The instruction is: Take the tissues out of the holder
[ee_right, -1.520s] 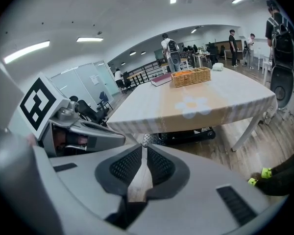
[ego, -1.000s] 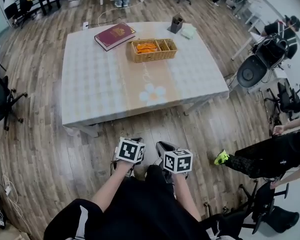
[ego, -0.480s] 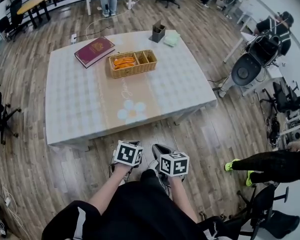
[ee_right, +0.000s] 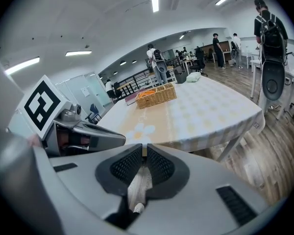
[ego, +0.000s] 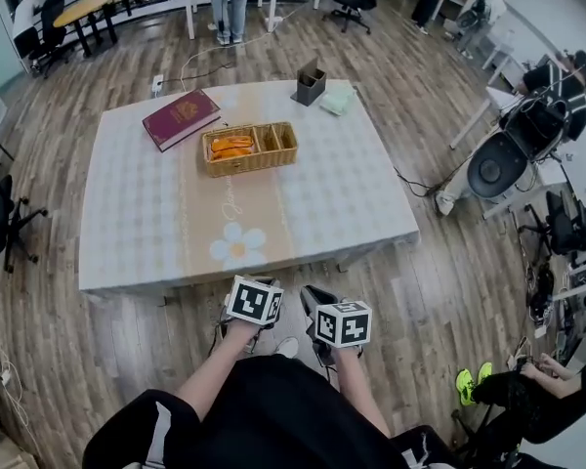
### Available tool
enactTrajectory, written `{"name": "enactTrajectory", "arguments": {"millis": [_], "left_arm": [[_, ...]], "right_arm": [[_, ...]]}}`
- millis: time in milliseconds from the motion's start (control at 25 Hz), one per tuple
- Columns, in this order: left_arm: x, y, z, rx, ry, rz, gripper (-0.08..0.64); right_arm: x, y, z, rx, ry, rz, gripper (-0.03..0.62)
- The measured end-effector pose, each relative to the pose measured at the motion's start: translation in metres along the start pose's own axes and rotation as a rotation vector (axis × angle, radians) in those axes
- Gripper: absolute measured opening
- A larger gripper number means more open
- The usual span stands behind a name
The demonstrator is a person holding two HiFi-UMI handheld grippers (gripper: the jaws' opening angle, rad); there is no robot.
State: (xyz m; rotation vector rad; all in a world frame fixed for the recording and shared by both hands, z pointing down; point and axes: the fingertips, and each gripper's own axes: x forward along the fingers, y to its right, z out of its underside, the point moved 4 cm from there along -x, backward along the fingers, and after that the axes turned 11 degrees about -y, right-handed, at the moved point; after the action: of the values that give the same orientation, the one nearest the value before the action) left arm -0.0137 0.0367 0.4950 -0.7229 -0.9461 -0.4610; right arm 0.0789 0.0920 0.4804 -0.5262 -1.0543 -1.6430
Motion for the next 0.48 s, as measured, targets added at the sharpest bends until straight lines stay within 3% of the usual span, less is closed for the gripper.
{"name": "enactTrajectory", "arguments": {"millis": [480], "left_arm": [[0.023, 0.021, -0.032, -0.109, 0.020, -0.076, 0.000]], "right_arm": [[-0.006, 0.055, -0.033, -0.068, -0.022, -0.088, 0.043]]}}
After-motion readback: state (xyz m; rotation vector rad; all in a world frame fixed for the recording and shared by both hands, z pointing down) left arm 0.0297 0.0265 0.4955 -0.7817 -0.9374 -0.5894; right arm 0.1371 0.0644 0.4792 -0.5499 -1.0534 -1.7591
